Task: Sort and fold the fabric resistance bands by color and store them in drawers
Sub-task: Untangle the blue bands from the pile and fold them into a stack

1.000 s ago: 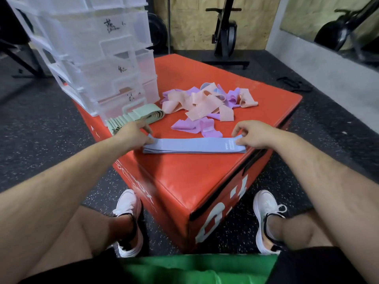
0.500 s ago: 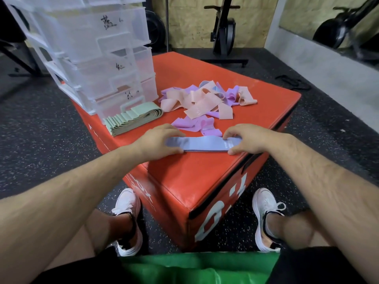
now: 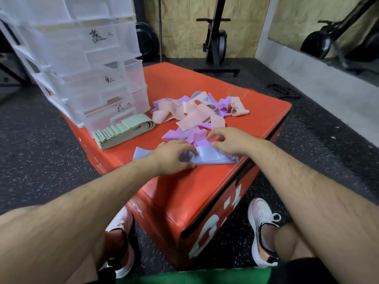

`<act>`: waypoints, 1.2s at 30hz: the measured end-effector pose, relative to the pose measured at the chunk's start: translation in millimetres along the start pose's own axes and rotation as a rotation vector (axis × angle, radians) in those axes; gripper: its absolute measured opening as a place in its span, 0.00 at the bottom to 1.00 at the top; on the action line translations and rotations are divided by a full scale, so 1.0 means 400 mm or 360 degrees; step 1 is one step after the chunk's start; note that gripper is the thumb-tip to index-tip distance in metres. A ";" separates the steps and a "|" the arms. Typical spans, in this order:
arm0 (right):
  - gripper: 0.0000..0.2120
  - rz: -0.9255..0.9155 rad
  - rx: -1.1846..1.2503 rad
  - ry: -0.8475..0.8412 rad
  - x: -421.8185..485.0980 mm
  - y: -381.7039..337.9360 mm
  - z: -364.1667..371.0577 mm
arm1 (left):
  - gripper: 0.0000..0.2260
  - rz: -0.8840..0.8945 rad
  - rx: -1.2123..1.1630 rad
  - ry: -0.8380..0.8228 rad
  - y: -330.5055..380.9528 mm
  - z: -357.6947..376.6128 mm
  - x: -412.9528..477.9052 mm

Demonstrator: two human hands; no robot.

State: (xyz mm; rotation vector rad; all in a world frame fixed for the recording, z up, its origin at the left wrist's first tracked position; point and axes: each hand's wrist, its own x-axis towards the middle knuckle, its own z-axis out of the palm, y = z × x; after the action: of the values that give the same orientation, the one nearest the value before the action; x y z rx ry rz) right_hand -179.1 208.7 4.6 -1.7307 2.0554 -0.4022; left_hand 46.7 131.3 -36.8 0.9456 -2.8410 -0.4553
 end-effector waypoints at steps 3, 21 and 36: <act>0.12 0.0017 -0.0094 0.0016 0.018 -0.004 0.007 | 0.17 -0.0011 0.0017 0.0016 0.006 0.005 0.017; 0.17 -0.0008 -0.0375 0.0136 0.016 -0.049 -0.014 | 0.16 -0.0072 -0.0124 0.0240 0.047 -0.019 0.057; 0.23 0.0026 -0.0358 0.0560 0.151 -0.010 -0.097 | 0.14 -0.0262 0.0042 0.0373 0.045 -0.154 0.452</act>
State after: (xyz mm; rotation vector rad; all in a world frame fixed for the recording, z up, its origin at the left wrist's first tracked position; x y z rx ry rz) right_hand -203.0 146.8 32.2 -1.8792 2.4416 -0.5182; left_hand -95.7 21.3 29.6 1.1603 -2.5775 -0.3004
